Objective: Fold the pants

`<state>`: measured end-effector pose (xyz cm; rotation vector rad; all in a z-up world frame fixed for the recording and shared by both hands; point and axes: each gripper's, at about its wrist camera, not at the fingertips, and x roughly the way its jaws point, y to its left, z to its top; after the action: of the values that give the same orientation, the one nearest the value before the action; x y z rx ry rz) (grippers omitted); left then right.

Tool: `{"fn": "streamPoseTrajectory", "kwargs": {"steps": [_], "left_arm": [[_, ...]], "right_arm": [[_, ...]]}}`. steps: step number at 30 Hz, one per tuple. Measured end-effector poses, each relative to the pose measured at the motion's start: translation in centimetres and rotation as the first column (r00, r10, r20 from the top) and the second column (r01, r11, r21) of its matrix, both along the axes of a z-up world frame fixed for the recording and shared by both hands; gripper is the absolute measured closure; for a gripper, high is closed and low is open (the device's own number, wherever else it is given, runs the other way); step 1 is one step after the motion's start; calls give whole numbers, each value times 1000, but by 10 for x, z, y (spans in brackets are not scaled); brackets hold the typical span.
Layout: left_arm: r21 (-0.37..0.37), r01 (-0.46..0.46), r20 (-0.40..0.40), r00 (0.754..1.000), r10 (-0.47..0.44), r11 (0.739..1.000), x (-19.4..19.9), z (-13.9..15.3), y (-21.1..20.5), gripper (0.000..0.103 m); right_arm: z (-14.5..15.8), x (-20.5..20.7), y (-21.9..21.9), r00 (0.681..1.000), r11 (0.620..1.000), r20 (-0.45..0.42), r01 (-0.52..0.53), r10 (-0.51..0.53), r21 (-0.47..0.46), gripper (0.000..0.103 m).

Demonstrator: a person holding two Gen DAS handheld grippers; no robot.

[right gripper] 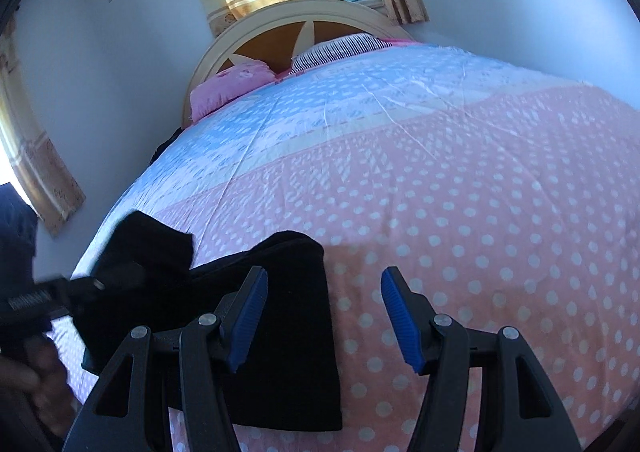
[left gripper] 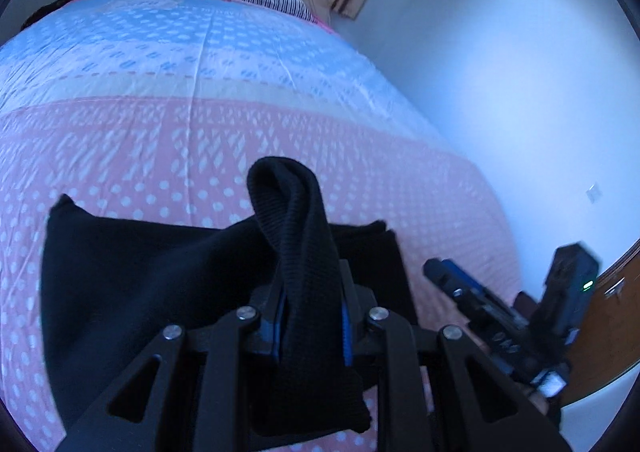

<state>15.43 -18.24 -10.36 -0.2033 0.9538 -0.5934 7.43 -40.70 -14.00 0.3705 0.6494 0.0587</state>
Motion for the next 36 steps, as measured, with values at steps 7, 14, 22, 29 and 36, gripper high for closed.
{"fn": "streamPoseTrajectory", "kwargs": {"steps": [7, 14, 22, 29, 36], "left_arm": [[4, 95, 72, 993, -95, 995, -23, 9, -21, 58], [45, 42, 232, 971, -51, 998, -41, 31, 17, 31], [157, -177, 252, 958, 134, 971, -27, -5, 90, 26], [134, -213, 195, 963, 185, 968, -14, -27, 104, 26], [139, -205, 216, 961, 173, 969, -18, -25, 107, 26]], "right_arm": [[-6, 1, -8, 1000, 998, -1, 0, 0, 57, 42], [-1, -2, -17, 998, 982, 28, -54, 50, 181, 30], [4, 2, 22, 979, 961, 15, -204, 205, 184, 27], [-14, 20, 52, 959, 953, -77, -258, 272, 157, 39], [5, 6, 64, 959, 957, -3, -282, 283, 69, 87]]}}
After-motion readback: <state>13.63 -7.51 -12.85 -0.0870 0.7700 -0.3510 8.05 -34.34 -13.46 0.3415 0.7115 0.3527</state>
